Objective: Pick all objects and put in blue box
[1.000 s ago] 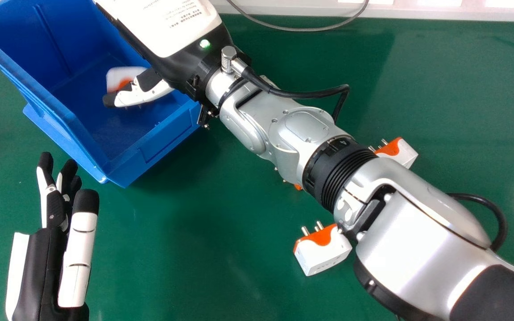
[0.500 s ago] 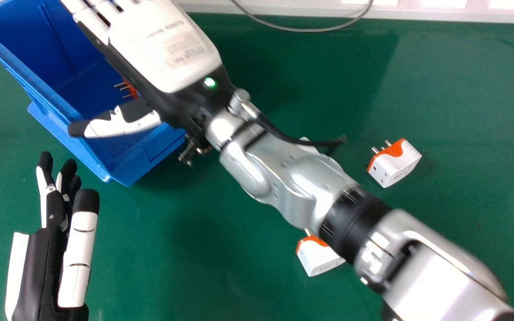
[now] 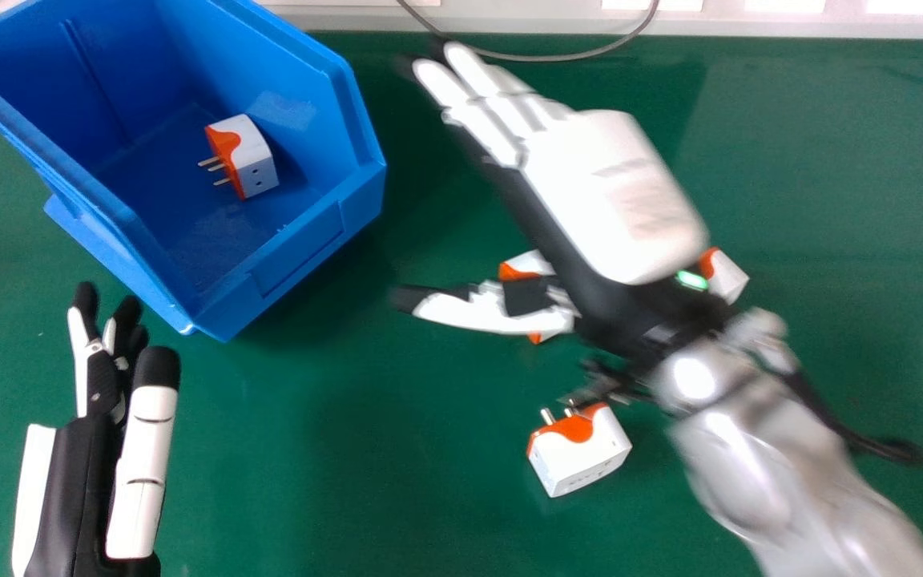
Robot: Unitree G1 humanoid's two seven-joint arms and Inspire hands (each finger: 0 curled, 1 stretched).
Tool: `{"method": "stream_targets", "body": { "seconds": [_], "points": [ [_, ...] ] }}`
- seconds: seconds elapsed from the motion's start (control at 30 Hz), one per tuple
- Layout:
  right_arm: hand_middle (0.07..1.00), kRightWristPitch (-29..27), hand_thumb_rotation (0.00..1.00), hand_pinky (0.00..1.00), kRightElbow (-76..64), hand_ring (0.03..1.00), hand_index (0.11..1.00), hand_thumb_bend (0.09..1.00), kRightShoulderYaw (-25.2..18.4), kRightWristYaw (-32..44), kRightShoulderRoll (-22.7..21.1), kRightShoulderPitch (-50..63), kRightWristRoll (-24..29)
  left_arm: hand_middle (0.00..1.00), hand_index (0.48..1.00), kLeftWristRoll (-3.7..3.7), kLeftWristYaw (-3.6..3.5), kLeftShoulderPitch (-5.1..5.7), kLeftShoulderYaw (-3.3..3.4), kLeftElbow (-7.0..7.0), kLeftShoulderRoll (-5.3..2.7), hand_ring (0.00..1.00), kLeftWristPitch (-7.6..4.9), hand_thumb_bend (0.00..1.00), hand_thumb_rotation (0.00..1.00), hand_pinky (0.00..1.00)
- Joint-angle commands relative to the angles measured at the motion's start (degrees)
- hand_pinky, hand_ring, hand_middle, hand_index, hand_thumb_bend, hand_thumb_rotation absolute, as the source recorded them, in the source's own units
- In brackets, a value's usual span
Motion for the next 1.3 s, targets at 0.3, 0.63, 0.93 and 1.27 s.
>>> {"method": "stream_targets", "body": {
  "seconds": [0.3,0.63,0.93,1.27],
  "points": [
    [0.961,-6.56,0.56,0.88,-5.75,0.953,0.923,0.499,-13.26,6.28,-16.69,16.93,-0.58,1.00,1.000,0.03,0.41,-0.05,-0.10,-0.42,-0.03,1.00,-1.44,0.67,0.94,1.00],
    [0.976,-13.92,0.63,0.94,-2.47,0.974,0.939,0.499,-14.18,11.25,-22.84,17.61,0.14,1.00,1.000,-0.17,0.45,0.17,-0.10,-1.78,0.00,1.00,-0.55,0.67,0.95,1.00],
    [0.968,-17.74,0.65,0.93,3.44,0.963,0.928,0.504,-11.00,12.81,-21.56,12.10,-1.97,1.00,1.000,-0.33,0.45,-0.59,0.18,-1.49,0.25,1.00,0.01,0.67,0.95,1.00],
    [0.916,-18.13,0.62,0.82,10.83,0.905,0.875,0.521,-5.56,12.69,-18.46,4.65,-5.87,1.00,1.000,-0.25,0.38,-1.76,0.63,-0.41,0.56,1.00,-0.14,0.67,0.94,1.00]
  ]
}}
